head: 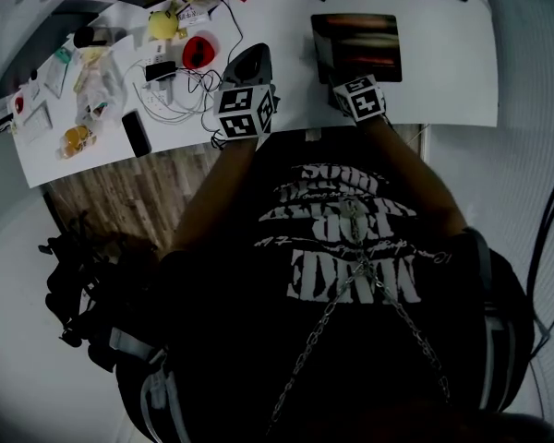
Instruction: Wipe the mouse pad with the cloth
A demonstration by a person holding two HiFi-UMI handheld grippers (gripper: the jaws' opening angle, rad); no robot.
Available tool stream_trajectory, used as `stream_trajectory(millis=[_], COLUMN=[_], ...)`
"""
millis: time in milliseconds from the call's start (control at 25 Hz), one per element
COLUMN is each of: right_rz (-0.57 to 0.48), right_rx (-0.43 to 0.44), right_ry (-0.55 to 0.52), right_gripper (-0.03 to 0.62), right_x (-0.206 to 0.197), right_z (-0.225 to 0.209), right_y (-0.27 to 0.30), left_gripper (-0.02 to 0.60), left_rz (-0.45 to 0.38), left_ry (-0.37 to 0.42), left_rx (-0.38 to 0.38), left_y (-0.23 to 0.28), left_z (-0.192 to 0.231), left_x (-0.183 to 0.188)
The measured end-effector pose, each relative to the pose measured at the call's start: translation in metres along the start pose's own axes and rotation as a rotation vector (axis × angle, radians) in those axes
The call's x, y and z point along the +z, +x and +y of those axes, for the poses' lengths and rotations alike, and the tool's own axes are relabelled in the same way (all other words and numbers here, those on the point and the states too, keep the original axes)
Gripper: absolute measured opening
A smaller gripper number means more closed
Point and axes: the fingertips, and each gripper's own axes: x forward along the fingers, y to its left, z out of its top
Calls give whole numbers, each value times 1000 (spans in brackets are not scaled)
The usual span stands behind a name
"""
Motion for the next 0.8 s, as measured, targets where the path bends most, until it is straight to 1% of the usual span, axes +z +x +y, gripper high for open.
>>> stream_trajectory(millis=[40, 120, 240, 400, 480, 560, 680, 720, 800], right_rz=[27, 68, 56, 54, 55, 32, -18, -45, -110], right_rx=[4, -26, -115, -312, -375, -384, -350, -337, -318], right_ry=[-26, -37, 58, 156, 192, 189, 155, 156, 164], right_gripper=[19, 18, 19, 20, 20, 18, 20, 33, 165], right_x=[-8, -27, -49, -88, -111, -120, -118, -116, -106], right_z=[6, -8, -64, -157, -191, -205, -204, -204, -201], right_y=[5, 5, -21, -76, -98, -111, -115, -115, -125], left_gripper=[5, 5, 5, 5, 5, 5, 5, 5, 5], left_rz=[0, 0, 3, 3, 6, 10, 18, 18, 4], left_ry=[0, 1, -3, 2, 7, 4, -12, -14, -15], left_rx=[-1, -3, -2, -14, -18, -14, -6, -4, -5], left_y=[0, 1, 2, 6, 7, 8, 10, 10, 9], left_z=[-1, -2, -4, -15, -21, -24, -29, -32, -40], left_x=[0, -1, -4, -5, -6, -9, -12, -12, -8])
